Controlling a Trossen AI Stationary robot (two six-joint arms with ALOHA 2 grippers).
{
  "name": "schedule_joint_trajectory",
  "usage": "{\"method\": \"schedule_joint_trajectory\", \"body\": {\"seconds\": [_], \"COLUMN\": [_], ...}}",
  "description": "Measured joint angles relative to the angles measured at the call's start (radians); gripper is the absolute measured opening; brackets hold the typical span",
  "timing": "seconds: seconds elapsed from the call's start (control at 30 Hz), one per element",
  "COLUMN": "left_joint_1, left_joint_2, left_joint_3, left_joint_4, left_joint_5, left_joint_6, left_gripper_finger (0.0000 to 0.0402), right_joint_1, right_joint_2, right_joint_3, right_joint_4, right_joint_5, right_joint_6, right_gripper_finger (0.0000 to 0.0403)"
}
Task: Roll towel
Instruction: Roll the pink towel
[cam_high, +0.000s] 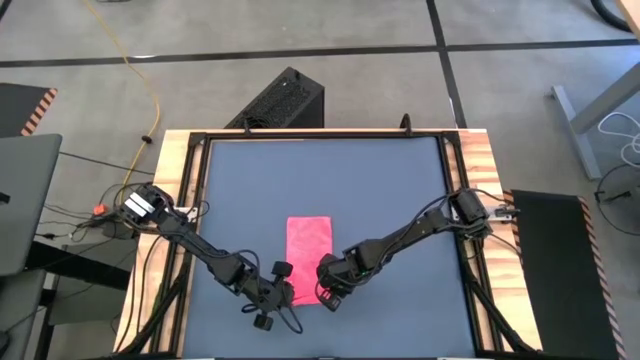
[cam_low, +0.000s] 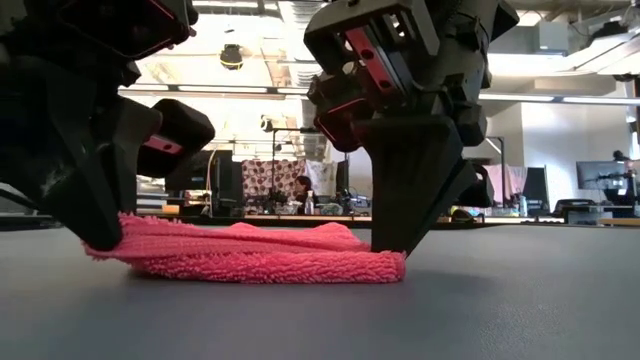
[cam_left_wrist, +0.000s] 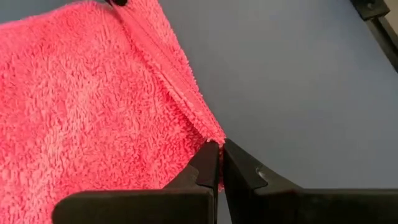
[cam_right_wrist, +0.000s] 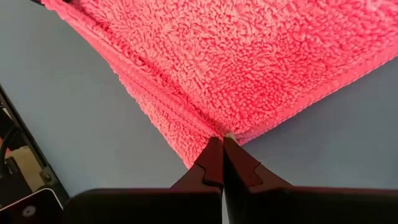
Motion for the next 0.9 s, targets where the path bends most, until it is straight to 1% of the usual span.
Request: {"method": "schedule_joint_trajectory", "body": {"seconds": [0.33,0.53,0.9], "left_joint_1": [0.0,0.007,0.007], "left_joint_2": [0.0,0.0,-0.014], "left_joint_3": [-0.01,-0.01,-0.007], "left_joint_4": [-0.005,-0.006,-0.018], "left_joint_5": [0.043,0.067,0.046], "left_joint_6": [-0.103,-0.104,-0.103], "left_gripper_finger": [0.0,0.0,0.0], "right_joint_1": [0.0,0.0,0.0], "right_joint_2": [0.0,0.0,0.0], "right_joint_3": [0.0,0.0,0.0], "right_joint_4": [0.013,0.011,0.008], "right_joint_5": [0.002,0.001,0.001], "right_joint_6": [-0.001,-0.002,-0.002], "right_gripper_finger": [0.0017,0.0017,0.0017]}}
